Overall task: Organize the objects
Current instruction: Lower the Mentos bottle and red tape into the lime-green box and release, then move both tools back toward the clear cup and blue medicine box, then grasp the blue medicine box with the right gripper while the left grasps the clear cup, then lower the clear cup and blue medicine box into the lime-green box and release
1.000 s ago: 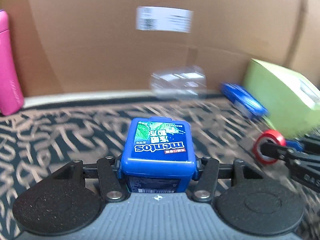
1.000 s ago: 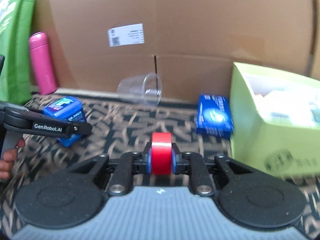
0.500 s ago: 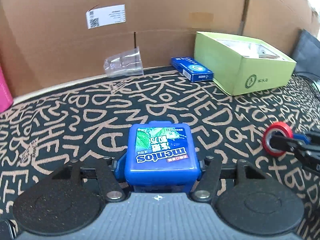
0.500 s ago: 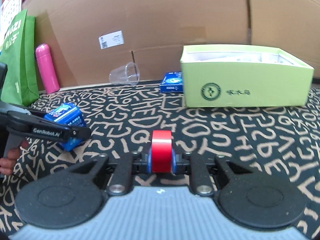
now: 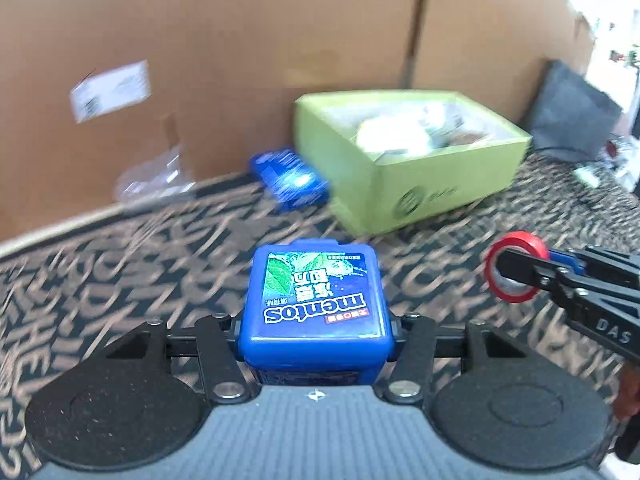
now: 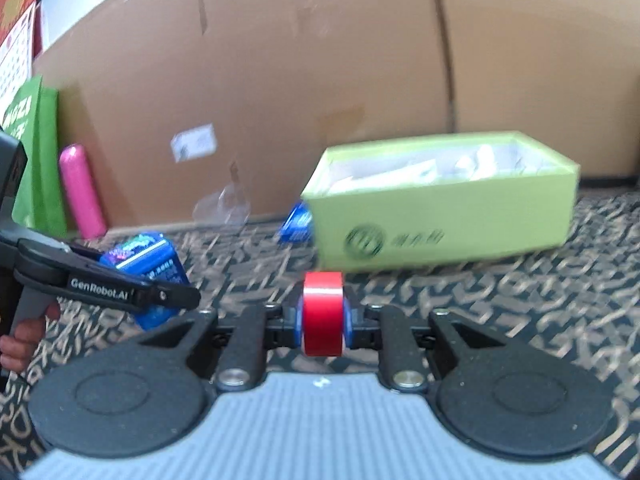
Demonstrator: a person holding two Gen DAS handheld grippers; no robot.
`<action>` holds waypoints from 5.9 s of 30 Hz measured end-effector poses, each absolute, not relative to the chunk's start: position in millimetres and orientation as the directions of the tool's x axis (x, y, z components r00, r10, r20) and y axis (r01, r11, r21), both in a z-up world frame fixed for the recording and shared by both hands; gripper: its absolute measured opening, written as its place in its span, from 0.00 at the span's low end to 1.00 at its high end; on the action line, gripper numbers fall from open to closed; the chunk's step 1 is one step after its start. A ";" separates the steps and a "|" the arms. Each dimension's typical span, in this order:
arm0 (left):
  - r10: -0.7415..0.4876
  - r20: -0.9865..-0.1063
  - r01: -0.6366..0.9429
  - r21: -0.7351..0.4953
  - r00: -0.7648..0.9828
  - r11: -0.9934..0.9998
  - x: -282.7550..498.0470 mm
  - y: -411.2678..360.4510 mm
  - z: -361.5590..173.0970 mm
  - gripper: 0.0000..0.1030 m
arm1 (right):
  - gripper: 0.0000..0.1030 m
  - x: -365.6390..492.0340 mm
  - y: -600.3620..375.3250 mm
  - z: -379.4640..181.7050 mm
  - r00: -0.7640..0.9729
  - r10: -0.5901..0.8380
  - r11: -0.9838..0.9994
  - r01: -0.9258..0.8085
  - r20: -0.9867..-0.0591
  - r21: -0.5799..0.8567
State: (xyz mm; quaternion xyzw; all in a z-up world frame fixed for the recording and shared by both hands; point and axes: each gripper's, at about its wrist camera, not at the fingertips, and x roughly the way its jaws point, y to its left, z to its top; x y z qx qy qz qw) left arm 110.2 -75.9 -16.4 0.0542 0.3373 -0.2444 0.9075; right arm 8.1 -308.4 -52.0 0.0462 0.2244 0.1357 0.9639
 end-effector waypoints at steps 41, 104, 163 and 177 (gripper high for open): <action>-0.508 -0.495 0.545 -0.082 0.705 0.835 220.5 -238.9 23.9 0.89 | 1.00 118.5 -415.5 -41.1 0.970 0.000 1.000 0.004 -0.242 0.015; -0.115 -0.637 0.005 -0.171 0.762 0.985 194.8 74.6 -25.8 0.91 | 0.98 205.4 -151.0 -97.8 0.744 0.310 0.949 -0.278 -0.592 0.148; -0.129 -0.656 0.001 -0.192 0.743 0.981 267.0 38.2 -56.1 0.07 | 0.63 101.6 -202.2 -101.6 0.714 0.302 0.928 -0.371 -0.632 0.025; -0.311 -0.667 0.294 -0.143 0.677 0.945 158.0 0.8 -53.5 0.13 | 0.86 74.7 -218.4 -99.0 0.715 0.265 0.948 -0.316 -0.647 0.040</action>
